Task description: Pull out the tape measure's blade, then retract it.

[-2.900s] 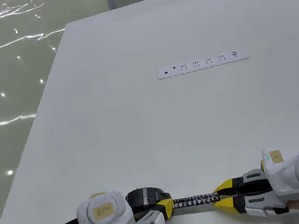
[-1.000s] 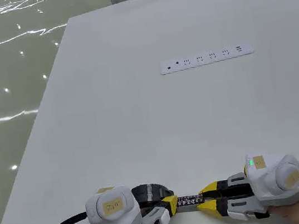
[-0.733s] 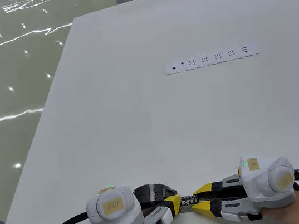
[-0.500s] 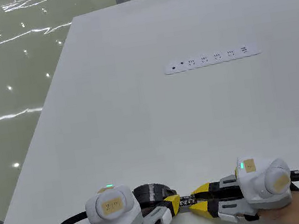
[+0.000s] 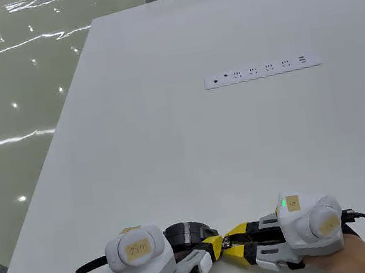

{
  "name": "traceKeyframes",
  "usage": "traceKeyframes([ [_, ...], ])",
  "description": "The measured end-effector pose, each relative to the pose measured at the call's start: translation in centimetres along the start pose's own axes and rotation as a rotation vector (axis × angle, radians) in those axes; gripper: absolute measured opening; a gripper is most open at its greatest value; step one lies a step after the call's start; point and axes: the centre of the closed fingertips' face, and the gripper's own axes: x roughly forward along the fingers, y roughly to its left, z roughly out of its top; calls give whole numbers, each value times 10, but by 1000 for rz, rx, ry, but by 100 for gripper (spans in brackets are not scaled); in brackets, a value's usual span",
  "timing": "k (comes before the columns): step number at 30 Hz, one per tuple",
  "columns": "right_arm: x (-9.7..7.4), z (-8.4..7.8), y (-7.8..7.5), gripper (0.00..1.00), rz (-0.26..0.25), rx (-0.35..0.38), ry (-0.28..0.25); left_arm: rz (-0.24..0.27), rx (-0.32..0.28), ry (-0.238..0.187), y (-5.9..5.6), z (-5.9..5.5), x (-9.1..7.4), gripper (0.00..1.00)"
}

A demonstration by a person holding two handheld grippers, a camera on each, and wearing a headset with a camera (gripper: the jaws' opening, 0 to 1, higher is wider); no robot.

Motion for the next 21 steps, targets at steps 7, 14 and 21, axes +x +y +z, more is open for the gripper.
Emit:
traceKeyframes([
  [7, 2, 1, 0, 11, -1, -20, 8, 3, -3, -5, 1, 0, 0, 58],
  [14, 2, 0, 0, 12, 2, -20, 21, 3, -1, -7, 1, 1, 0, 59],
  [21, 1, -1, 0, 13, -4, -43, 40, -5, -4, -2, 1, 1, 0, 60],
])
